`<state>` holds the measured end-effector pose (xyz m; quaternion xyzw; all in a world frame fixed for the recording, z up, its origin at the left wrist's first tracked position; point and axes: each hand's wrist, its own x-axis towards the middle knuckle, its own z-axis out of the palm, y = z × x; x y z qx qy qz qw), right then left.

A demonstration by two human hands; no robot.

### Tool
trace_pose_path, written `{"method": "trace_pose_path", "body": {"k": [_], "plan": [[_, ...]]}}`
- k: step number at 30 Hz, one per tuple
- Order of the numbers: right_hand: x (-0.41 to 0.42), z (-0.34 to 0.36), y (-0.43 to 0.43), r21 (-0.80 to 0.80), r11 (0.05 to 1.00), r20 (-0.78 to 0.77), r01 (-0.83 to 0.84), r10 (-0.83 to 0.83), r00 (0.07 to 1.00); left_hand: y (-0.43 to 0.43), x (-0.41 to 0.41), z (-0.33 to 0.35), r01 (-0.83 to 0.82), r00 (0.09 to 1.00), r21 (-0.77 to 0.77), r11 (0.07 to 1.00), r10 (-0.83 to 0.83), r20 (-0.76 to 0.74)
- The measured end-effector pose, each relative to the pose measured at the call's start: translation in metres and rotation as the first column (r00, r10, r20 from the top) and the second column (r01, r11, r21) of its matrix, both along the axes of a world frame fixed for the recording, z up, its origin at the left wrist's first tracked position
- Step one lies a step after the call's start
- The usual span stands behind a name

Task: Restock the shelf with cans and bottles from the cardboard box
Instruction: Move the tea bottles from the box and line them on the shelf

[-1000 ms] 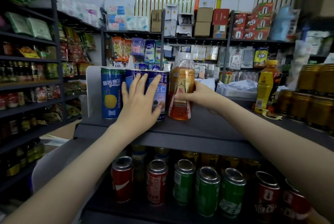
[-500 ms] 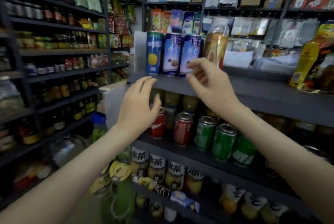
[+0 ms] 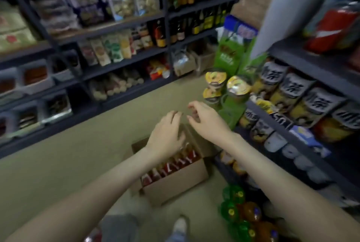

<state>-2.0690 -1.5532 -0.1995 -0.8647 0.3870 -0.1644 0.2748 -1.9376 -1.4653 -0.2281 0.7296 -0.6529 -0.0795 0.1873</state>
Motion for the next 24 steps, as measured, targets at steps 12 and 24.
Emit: {"method": "trace_pose_path", "body": {"k": [12, 24], "plan": [[0.165, -0.235, -0.035, 0.397, 0.916, -0.295, 0.053, 0.073, 0.953, 0.045, 0.197, -0.195, -0.177, 0.981, 0.400, 0.899, 0.193, -0.001], [0.199, -0.570, -0.050, 0.559, 0.741, -0.518, 0.372, -0.038, 0.854, 0.003, 0.259, -0.477, -0.049, 0.991, 0.661, 0.748, 0.119, -0.061]]}}
